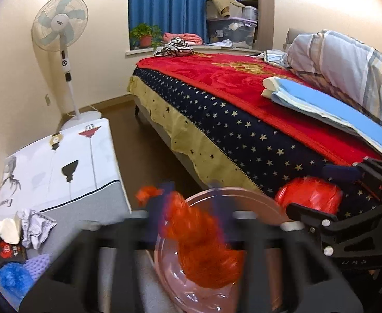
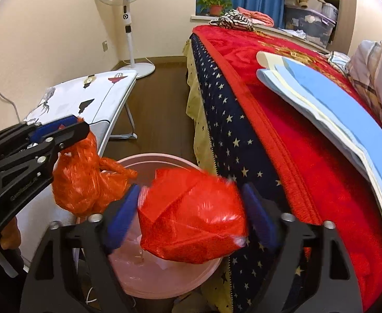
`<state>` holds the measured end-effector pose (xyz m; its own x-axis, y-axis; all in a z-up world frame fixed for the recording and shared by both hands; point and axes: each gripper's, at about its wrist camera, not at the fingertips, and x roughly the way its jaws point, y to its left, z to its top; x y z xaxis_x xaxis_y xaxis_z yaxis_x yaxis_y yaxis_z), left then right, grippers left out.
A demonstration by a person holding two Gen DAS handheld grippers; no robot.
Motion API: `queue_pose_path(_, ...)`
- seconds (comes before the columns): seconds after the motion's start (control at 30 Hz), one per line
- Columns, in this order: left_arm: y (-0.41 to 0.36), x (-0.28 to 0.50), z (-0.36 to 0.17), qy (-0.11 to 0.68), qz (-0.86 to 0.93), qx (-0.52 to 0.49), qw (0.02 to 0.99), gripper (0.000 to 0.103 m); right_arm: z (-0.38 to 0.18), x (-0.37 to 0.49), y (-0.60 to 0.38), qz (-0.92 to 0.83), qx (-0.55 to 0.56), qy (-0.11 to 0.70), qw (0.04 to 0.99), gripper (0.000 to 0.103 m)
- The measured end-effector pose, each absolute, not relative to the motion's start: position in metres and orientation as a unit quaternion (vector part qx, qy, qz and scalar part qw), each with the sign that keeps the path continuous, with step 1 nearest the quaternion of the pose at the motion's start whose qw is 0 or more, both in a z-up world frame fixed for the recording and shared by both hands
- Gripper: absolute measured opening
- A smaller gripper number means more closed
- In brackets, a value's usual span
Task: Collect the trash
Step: 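Open both tools to drop the red and orange bags into the wastebasket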
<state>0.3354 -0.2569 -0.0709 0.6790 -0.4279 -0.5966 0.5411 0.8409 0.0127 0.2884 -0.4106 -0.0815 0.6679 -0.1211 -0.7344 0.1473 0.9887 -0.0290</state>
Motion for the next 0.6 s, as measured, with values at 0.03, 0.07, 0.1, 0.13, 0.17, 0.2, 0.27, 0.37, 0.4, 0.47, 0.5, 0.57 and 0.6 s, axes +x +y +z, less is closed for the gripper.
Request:
queue_pose_path(0.03,-0.256,0.334,-0.07,0.296,-0.257,0.094,0.915,0.089,-0.081,0.288,-0.41,-0.073,0.015,0.399,0.914,0.091)
queue_pose_path(0.07,-0.252,0.332,-0.069,0.285,-0.24,0.092,0.923,0.095,-0.08,0.288,-0.41,-0.073,0.016,0.398,0.914,0.091)
queue_pose_path(0.1,-0.249,0.33,-0.067,0.273,-0.231,0.09,0.929,0.095,-0.079,0.287,-0.411,-0.075,0.015,0.398,0.914,0.093)
queue_pose_path(0.13,-0.248,0.329,-0.065,0.268,-0.228,0.094,0.931,0.095,-0.078,0.287,-0.411,-0.077,0.014,0.397,0.914,0.094)
queue_pose_path(0.17,-0.247,0.328,-0.064,0.264,-0.222,0.1,0.933,0.095,-0.077,0.287,-0.412,-0.08,0.012,0.395,0.915,0.094)
queue_pose_path(0.2,-0.245,0.326,-0.061,0.254,-0.21,0.115,0.937,0.095,-0.076,0.286,-0.411,-0.083,0.008,0.393,0.916,0.094)
queue_pose_path(0.27,-0.243,0.323,-0.056,0.245,-0.199,0.133,0.939,0.095,-0.071,0.282,-0.408,-0.086,-0.001,0.385,0.919,0.094)
queue_pose_path(0.37,-0.228,0.314,-0.04,0.242,-0.187,0.149,0.94,0.095,-0.053,0.272,-0.402,-0.09,-0.009,0.36,0.928,0.095)
queue_pose_path(0.4,-0.222,0.311,-0.035,0.24,-0.185,0.148,0.942,0.095,-0.041,0.265,-0.397,-0.091,-0.01,0.343,0.935,0.095)
queue_pose_path(0.47,-0.205,0.301,-0.018,0.23,-0.182,0.142,0.946,0.095,-0.018,0.248,-0.386,-0.092,-0.012,0.309,0.946,0.098)
queue_pose_path(0.5,-0.193,0.293,-0.006,0.218,-0.176,0.137,0.95,0.095,-0.001,0.234,-0.378,-0.089,-0.008,0.284,0.955,0.098)
queue_pose_path(0.57,-0.166,0.278,0.019,0.199,-0.163,0.123,0.958,0.095,0.023,0.21,-0.362,-0.077,0.01,0.248,0.966,0.098)
queue_pose_path(0.6,-0.156,0.272,0.027,0.195,-0.16,0.115,0.961,0.095,0.029,0.201,-0.355,-0.07,0.02,0.24,0.968,0.098)
